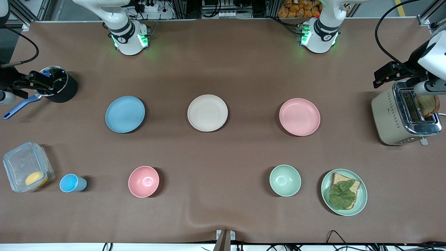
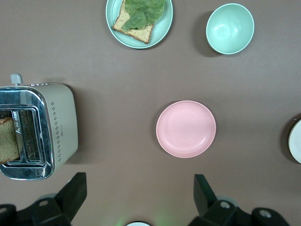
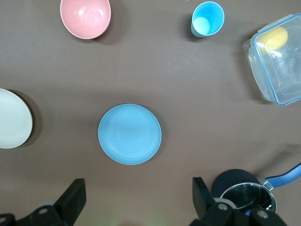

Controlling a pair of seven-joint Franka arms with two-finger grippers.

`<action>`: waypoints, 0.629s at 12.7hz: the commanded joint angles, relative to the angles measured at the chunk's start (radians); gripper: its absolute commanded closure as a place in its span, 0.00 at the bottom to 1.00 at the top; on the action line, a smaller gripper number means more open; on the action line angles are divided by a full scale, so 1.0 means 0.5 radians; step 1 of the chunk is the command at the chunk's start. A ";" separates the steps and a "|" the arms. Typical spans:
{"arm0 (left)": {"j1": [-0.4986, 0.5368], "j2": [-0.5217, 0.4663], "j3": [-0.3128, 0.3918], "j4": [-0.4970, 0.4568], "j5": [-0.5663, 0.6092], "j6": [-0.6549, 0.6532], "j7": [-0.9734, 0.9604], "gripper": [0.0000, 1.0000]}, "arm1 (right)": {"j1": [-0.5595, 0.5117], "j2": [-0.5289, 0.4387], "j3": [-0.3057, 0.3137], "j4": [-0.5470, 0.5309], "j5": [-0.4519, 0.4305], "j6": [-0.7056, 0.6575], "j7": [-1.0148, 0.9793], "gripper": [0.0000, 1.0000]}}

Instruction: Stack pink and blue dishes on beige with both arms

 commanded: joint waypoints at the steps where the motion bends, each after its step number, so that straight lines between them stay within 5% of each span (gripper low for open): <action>1: 0.009 -0.028 -0.001 0.009 0.005 -0.036 0.014 0.00 | 0.010 -0.014 -0.013 0.001 -0.023 -0.019 -0.004 0.00; 8: 0.012 -0.028 0.002 0.009 0.018 -0.039 0.011 0.00 | 0.016 -0.014 -0.010 0.001 -0.020 -0.074 -0.004 0.00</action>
